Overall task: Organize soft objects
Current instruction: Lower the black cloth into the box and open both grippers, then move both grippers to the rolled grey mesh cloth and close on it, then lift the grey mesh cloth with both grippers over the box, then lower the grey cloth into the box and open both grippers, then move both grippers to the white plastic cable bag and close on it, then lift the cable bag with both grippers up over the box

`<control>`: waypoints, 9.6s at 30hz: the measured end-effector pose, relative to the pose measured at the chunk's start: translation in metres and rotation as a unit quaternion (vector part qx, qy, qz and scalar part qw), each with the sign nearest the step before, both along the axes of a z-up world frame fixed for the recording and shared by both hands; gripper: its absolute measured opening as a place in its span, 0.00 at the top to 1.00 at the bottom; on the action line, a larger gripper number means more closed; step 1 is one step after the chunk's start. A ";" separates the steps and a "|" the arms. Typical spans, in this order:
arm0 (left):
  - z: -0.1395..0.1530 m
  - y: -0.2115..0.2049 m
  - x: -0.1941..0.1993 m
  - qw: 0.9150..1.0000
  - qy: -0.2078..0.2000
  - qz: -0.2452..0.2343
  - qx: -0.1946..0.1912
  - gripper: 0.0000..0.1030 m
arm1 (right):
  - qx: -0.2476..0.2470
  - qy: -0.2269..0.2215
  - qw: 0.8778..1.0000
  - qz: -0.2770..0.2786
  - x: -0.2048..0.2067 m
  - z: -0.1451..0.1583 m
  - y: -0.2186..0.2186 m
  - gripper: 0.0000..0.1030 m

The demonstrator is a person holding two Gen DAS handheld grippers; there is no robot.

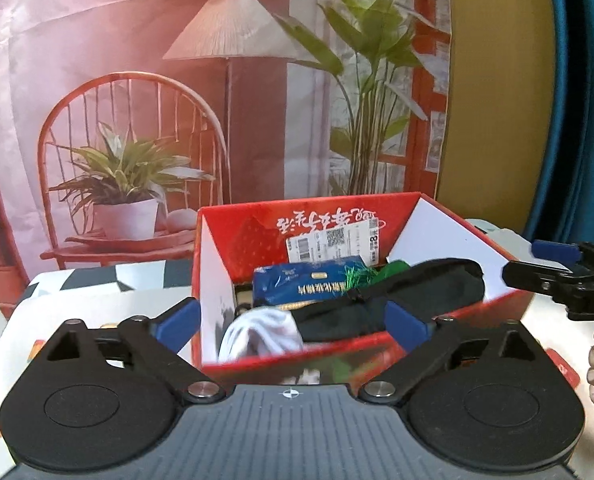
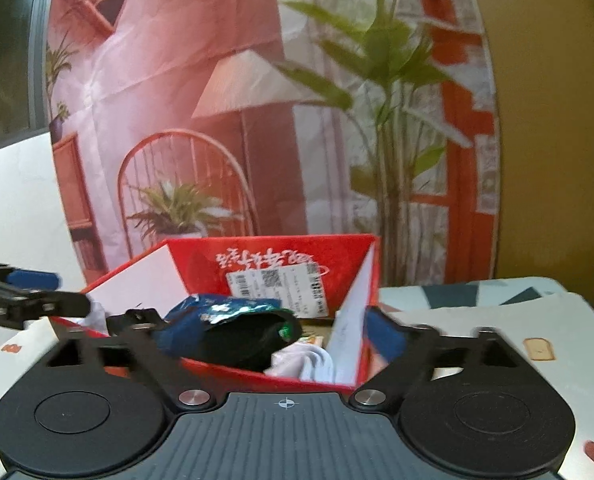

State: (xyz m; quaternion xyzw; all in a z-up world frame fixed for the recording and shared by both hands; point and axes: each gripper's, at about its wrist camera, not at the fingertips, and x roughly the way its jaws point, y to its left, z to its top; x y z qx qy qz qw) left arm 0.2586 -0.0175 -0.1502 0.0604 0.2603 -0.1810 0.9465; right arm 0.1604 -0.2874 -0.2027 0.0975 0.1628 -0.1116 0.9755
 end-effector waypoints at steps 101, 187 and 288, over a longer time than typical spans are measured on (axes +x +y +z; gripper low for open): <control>0.007 0.032 -0.089 0.997 -0.024 0.019 -0.076 0.86 | 0.046 -0.015 0.996 0.069 -0.052 0.022 0.020 0.74; -0.074 0.031 -0.111 0.992 0.074 0.099 -0.002 0.00 | -0.001 0.124 0.991 0.045 -0.045 -0.051 0.086 0.00; -0.072 -0.005 -0.028 0.994 0.031 -0.073 -0.076 0.50 | -0.022 0.081 0.992 0.095 0.001 -0.048 0.072 0.72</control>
